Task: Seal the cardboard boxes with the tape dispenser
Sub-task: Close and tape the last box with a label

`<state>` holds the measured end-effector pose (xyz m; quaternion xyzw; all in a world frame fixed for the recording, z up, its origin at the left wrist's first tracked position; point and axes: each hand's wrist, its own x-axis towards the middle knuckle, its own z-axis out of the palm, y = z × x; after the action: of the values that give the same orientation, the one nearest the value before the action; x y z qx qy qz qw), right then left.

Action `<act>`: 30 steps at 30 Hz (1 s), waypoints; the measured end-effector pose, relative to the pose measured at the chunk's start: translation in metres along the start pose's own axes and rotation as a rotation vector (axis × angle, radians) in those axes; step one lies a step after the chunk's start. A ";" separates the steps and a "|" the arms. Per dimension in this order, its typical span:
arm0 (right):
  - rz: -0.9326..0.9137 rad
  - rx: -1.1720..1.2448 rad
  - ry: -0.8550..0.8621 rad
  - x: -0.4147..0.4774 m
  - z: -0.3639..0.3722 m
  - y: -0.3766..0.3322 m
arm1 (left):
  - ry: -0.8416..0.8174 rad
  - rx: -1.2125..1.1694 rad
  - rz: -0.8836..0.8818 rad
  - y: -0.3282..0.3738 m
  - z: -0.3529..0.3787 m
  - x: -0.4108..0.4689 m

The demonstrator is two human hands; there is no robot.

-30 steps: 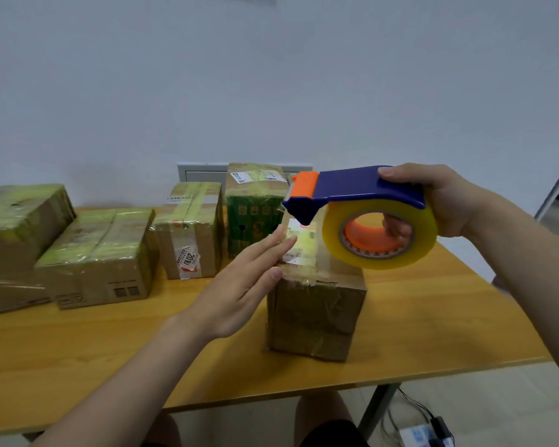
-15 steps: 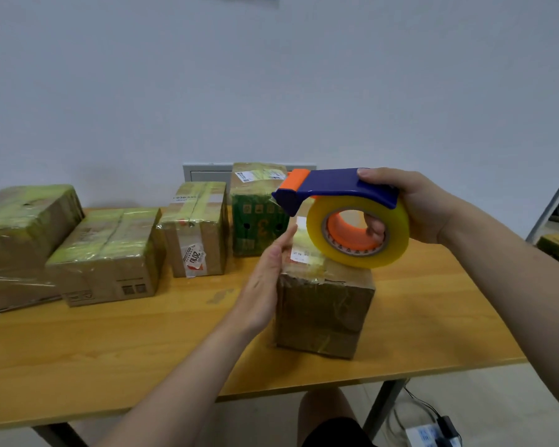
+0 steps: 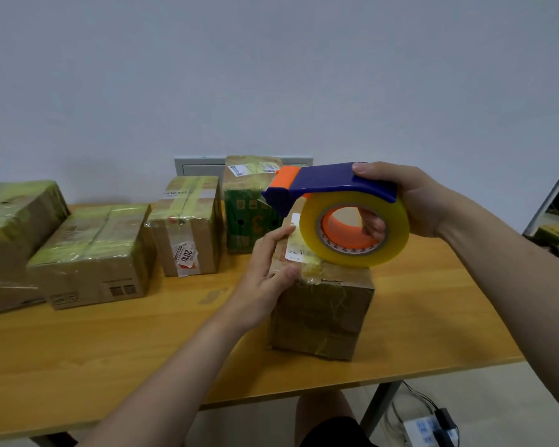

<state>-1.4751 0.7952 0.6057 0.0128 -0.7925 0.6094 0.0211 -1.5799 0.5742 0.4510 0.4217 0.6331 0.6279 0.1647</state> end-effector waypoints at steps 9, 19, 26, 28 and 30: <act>-0.025 -0.058 -0.323 -0.002 -0.009 -0.018 | 0.422 -0.133 0.042 0.046 -0.031 0.009; -0.051 0.020 -0.368 -0.019 -0.028 -0.026 | 0.072 -0.839 -0.269 0.098 -0.027 0.008; -0.009 -0.004 -0.373 -0.034 -0.027 -0.022 | 0.030 -0.634 -0.401 0.103 -0.028 0.006; 0.028 -0.006 -0.382 -0.037 -0.028 -0.022 | 0.054 -0.524 -0.408 0.105 -0.031 0.007; 0.099 -0.010 -0.399 -0.039 -0.028 -0.022 | 0.070 -0.396 -0.394 0.105 -0.033 0.008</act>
<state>-1.4345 0.8165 0.6326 0.0940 -0.7838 0.5910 -0.1660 -1.5744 0.5430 0.5571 0.2285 0.5732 0.7093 0.3407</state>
